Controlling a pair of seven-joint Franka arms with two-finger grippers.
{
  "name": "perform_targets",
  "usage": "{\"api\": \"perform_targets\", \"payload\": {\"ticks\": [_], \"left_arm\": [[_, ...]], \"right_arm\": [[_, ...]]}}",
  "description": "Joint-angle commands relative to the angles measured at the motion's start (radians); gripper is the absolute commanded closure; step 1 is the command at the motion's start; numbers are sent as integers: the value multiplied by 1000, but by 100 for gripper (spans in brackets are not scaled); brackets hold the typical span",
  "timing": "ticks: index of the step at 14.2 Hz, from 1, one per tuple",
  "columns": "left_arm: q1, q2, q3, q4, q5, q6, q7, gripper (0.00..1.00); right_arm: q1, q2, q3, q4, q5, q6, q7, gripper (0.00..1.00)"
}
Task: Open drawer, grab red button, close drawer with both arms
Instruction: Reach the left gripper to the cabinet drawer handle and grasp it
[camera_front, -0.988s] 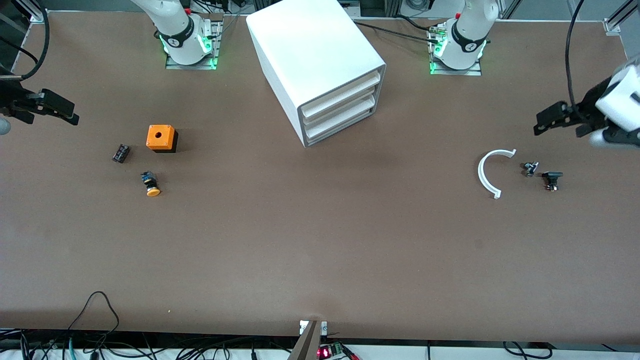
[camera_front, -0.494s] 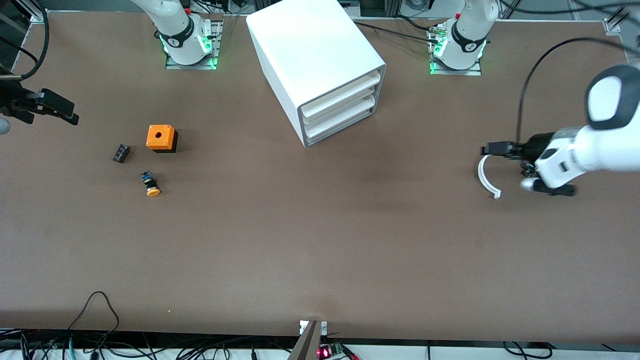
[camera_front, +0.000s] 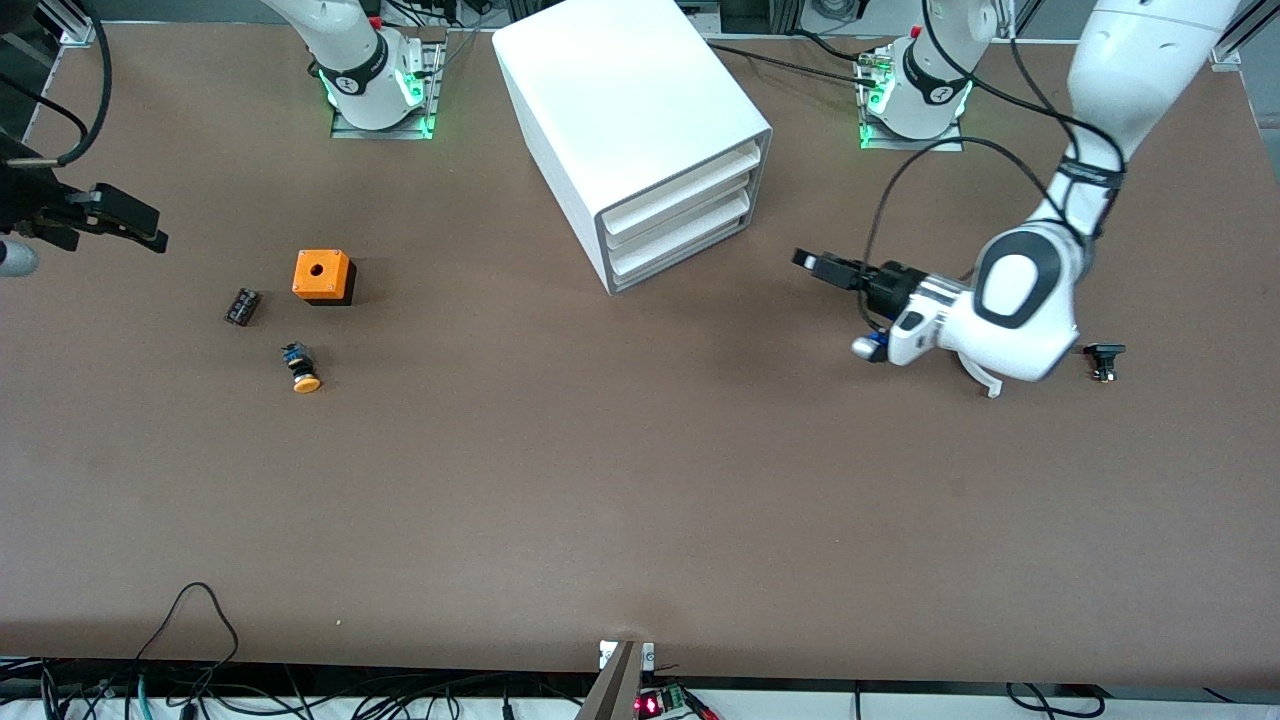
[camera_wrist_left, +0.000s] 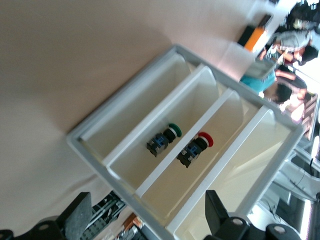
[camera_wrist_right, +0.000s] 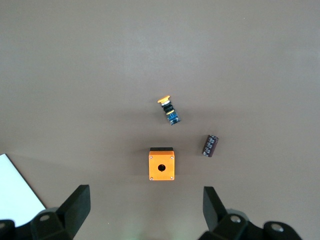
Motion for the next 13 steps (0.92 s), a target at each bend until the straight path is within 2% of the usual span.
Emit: {"api": "perform_targets", "payload": {"ticks": [1,4,9,10,11,12,13], "left_arm": [[-11,-29,-94,-69,-29,89,32,0],[-24,-30,-166,-134,-55,184,39,0],[-42,-30,-235,-201,-106,282,45,0],[-42,-32,-246,-211,-110,302,45,5],[-42,-32,-248,-215,-112,308,46,35],[-42,-32,-248,-218,-112,307,48,95],[-42,-32,-249,-223,-112,304,46,100]], "right_arm": [[29,50,2,8,-1,-10,-2,0],[102,83,1,8,-15,-10,8,0],[131,99,2,0,-13,-13,4,0],[132,106,2,1,-12,-13,4,0],[134,107,2,2,-10,-13,2,0],[136,109,2,3,-10,-13,-1,0],[136,110,2,2,-10,-13,-4,0]]}}
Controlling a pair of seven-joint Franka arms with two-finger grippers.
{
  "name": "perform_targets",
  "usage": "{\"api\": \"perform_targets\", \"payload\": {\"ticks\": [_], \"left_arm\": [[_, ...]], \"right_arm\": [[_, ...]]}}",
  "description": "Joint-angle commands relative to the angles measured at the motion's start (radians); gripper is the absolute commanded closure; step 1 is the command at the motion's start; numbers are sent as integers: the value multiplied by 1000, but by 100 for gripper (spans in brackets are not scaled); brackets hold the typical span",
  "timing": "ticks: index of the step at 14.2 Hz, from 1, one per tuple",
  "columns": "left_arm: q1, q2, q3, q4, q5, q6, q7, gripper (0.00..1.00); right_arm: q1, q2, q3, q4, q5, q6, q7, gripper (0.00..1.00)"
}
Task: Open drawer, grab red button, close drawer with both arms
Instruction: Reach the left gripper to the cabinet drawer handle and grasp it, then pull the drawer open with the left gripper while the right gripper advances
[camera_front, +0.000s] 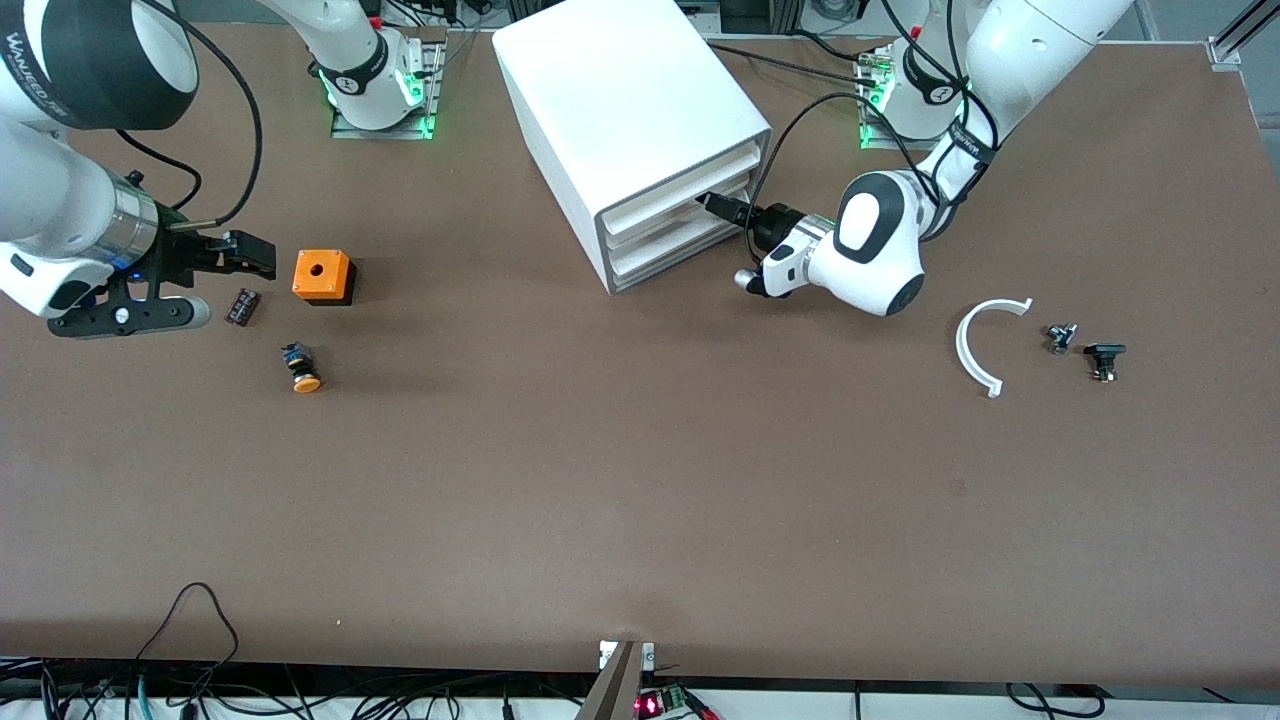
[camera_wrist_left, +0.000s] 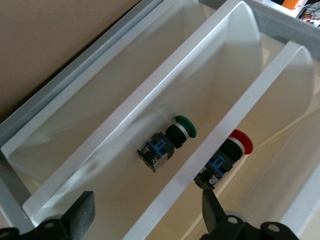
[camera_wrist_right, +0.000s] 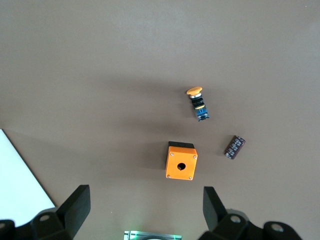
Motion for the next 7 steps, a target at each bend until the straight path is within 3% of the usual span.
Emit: {"api": "perform_targets", "payload": {"ticks": [1,4,7], "left_arm": [[3,-32,-4,-34,-33,12,29,100],[14,-35,6,-24,-33,17,12,100],[37,-36,95,21,-24,37,1,100]], "right_arm": [[6,7,-5,5,-9,-13,-12,0],[11,8,-3,5,-3,-14,-5,0],[64,7,-3,11,5,-11,6,0]]}}
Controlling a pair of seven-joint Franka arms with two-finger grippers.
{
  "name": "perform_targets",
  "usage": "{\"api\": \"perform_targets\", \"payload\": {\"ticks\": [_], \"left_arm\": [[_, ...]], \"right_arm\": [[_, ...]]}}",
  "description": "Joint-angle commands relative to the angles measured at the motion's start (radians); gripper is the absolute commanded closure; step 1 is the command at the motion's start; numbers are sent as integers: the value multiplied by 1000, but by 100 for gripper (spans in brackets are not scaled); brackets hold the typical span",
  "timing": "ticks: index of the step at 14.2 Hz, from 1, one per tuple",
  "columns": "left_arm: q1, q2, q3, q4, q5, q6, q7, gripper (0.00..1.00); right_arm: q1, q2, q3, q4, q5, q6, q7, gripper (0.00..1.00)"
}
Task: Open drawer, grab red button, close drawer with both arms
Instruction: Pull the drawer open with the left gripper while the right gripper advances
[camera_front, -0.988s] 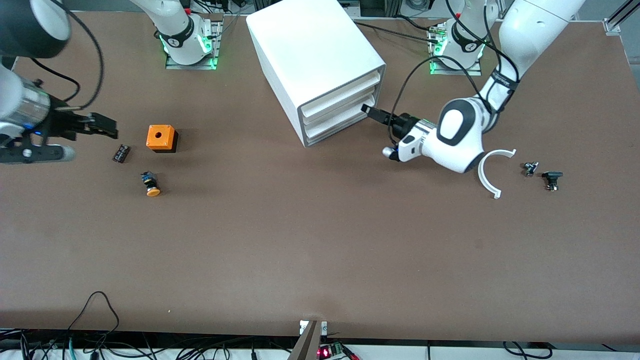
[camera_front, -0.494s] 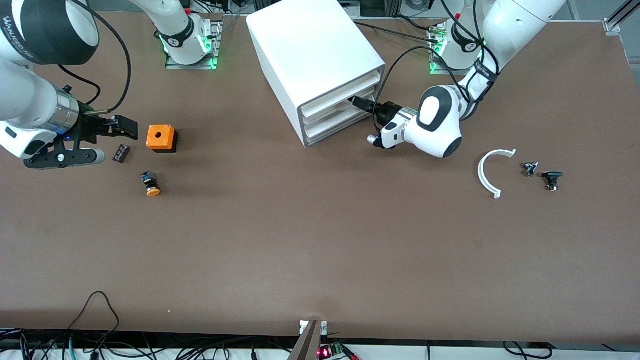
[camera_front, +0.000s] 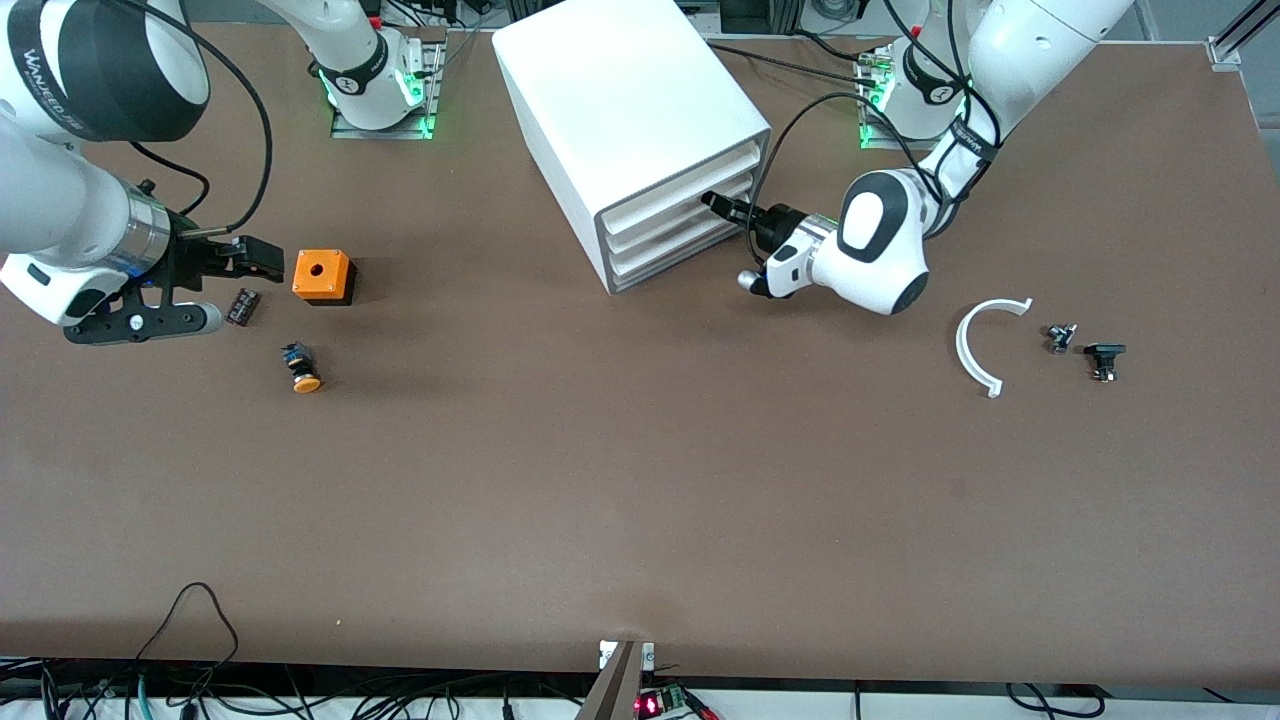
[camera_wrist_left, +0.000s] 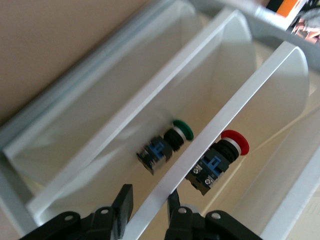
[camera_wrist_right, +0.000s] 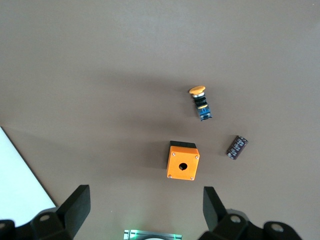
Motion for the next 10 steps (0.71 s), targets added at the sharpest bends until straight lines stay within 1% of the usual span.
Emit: {"api": "perform_targets", "payload": {"ticks": [1,3,4,5,6,8,9,10], "left_arm": [[31,-19,90,39,-8,29,-9,100],[47,-19,125,86,-6,57,-7,100],[57,-20,130,109,-14,59,-9,52],[65,-31,130,112,-11,61,8,3],[70,-46,130,114,-8,67,8,0],[80,-80,130,118,-3,91,10,0],[91,-94,131,147,29,94,16,0],[102,-135,159,234,266,94,32,0]], "right_arm": [[74,-4,-4,10,-1,-8,8,0],[109,-3,-4,10,1,3,11,0],[129,5,-4,10,1,6,11,0],[141,11,-4,12,2,7,4,0],[164,13,-4,12,5,20,0,0],[224,25,-4,12,15,70,14,0],[250,34,-4,13,19,96,16,0],[281,69,-4,45,53,150,13,0]]}}
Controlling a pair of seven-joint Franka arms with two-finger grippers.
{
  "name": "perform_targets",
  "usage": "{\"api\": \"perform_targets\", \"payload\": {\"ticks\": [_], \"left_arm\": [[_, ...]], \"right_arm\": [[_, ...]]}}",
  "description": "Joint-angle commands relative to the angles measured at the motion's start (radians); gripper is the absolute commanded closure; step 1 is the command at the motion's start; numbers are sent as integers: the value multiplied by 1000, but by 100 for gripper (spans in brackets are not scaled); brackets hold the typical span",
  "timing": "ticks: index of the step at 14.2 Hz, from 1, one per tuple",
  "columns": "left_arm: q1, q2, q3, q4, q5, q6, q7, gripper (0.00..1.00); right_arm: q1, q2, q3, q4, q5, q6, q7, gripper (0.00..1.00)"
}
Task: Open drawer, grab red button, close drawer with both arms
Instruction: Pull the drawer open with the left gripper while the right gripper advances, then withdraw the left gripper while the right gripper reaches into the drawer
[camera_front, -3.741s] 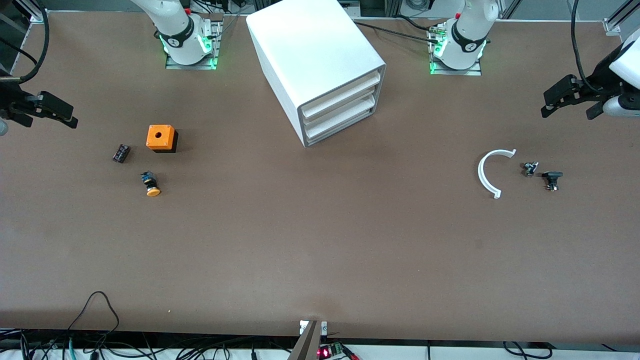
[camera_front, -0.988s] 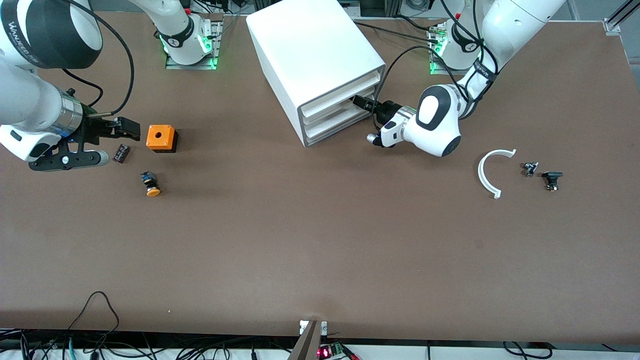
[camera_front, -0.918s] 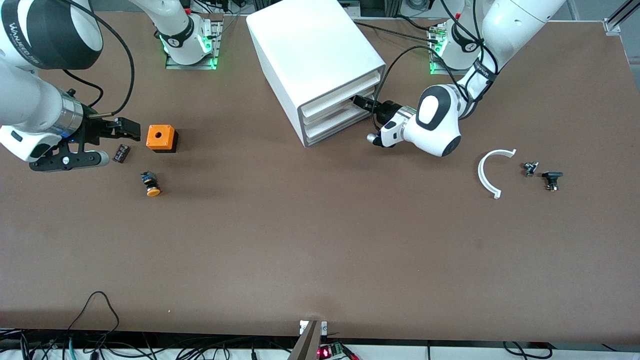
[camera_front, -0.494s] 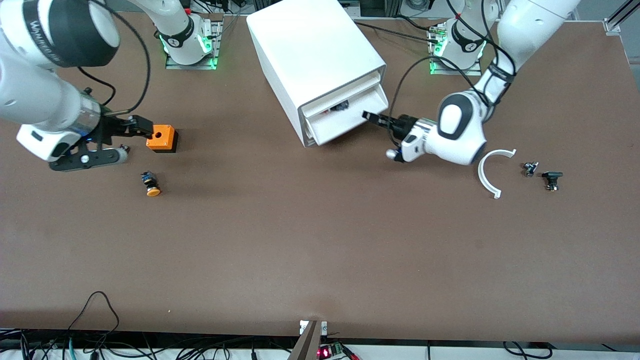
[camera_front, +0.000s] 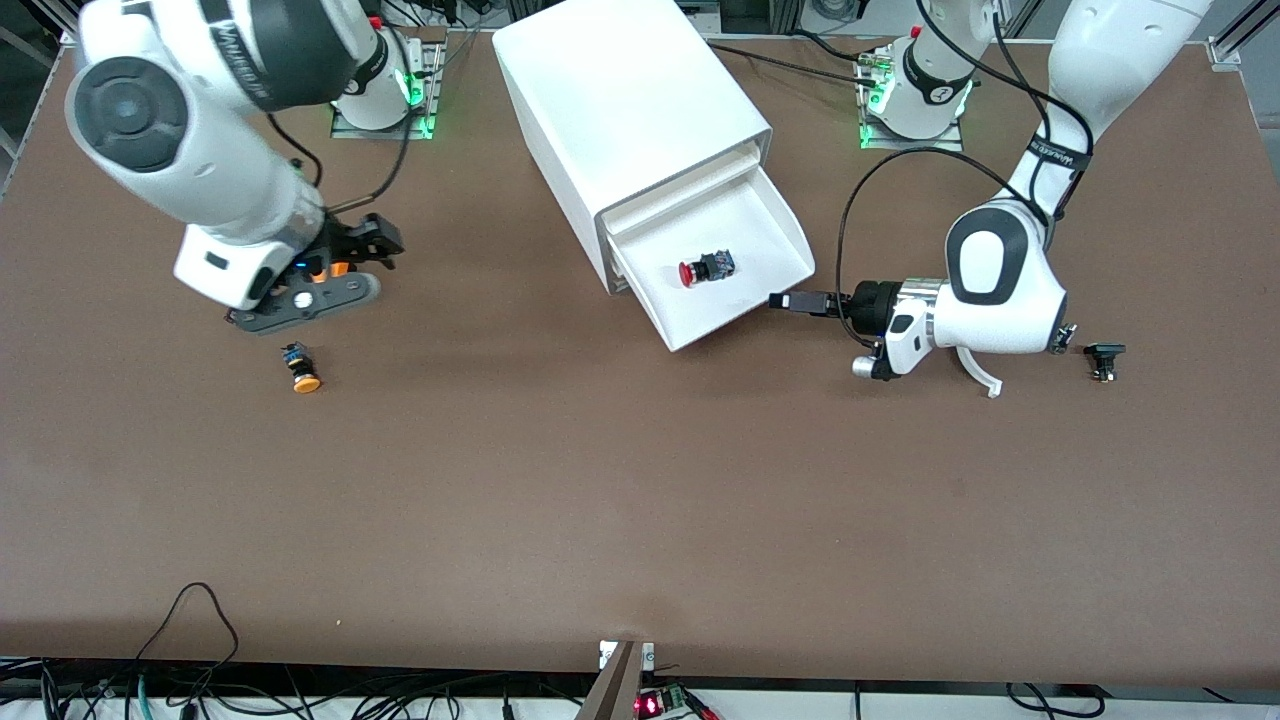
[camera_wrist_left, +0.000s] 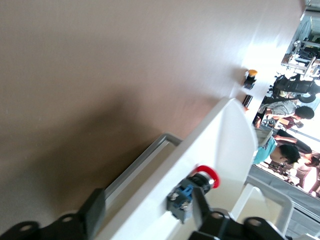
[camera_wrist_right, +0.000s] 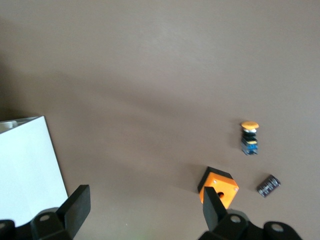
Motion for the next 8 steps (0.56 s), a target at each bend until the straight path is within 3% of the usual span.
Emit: {"api": "perform_targets", "payload": {"ticks": [1,3,5,8], "left_arm": [[26,-109,34,120,344,-7,-5,0],[54,-198,41,166,535,-7,-6,0],[57,-296,75,171,629,-18,-8,0],[56,-446,112,191,854,-192,-11,0]], "right_arm": [[58,64,-8,63,81,59,7,0],[116,130,-8,142,123,86,7,0],[177,216,-8,253,122,102,97,0],[249,314,-5,345,123,152,84,0]]}}
